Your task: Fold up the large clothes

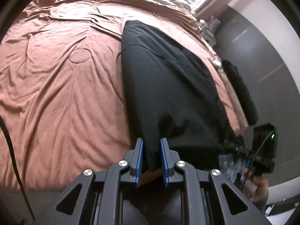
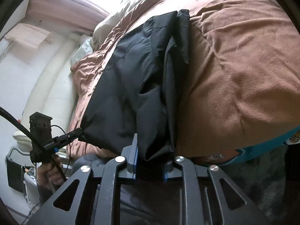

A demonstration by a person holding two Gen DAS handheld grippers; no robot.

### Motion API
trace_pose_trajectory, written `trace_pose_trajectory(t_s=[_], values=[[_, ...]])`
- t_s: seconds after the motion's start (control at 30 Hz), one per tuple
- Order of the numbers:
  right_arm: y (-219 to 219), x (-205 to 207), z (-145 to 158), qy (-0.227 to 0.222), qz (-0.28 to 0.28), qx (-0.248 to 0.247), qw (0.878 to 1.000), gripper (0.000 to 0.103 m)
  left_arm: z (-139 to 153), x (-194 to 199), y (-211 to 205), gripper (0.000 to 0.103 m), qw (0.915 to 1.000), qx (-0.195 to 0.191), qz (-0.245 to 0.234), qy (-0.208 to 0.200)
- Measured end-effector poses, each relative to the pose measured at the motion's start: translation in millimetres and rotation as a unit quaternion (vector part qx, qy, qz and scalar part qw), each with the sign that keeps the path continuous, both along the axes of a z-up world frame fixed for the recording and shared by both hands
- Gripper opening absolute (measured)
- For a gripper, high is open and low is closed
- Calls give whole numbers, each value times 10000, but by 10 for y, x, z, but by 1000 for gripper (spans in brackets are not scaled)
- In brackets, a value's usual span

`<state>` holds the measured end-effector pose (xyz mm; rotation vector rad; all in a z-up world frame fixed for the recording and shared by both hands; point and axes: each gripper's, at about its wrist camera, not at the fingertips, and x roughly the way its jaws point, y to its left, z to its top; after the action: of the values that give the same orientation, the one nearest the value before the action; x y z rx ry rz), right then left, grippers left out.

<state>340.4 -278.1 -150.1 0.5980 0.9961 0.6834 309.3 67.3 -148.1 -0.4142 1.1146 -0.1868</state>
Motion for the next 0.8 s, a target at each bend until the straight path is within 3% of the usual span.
trace_pose_trajectory(t_s=[0.07, 0.13, 0.17, 0.23, 0.5, 0.8], values=[[-127, 83, 45, -80, -65, 148, 9998, 39, -11, 27, 0, 20, 9999, 83, -58, 61], [-292, 192, 102, -233, -283, 178, 9992, 73, -6, 104, 43, 30, 9999, 48, -41, 78], [-363, 273, 123, -268, -384, 201, 9987, 74, 0, 149, 76, 36, 10000, 7, -2, 60], [-448, 471, 137, -222, -407, 283, 9985, 74, 9, 238, 129, 58, 9999, -38, 96, -25], [-413, 1306, 80, 35, -220, 411, 9989, 77, -208, 743, 312, 60, 9988, -302, 373, 106], [-122, 1802, -44, 359, 32, 273, 9990, 80, -379, 1208, 431, 60, 9980, -463, 381, 195]])
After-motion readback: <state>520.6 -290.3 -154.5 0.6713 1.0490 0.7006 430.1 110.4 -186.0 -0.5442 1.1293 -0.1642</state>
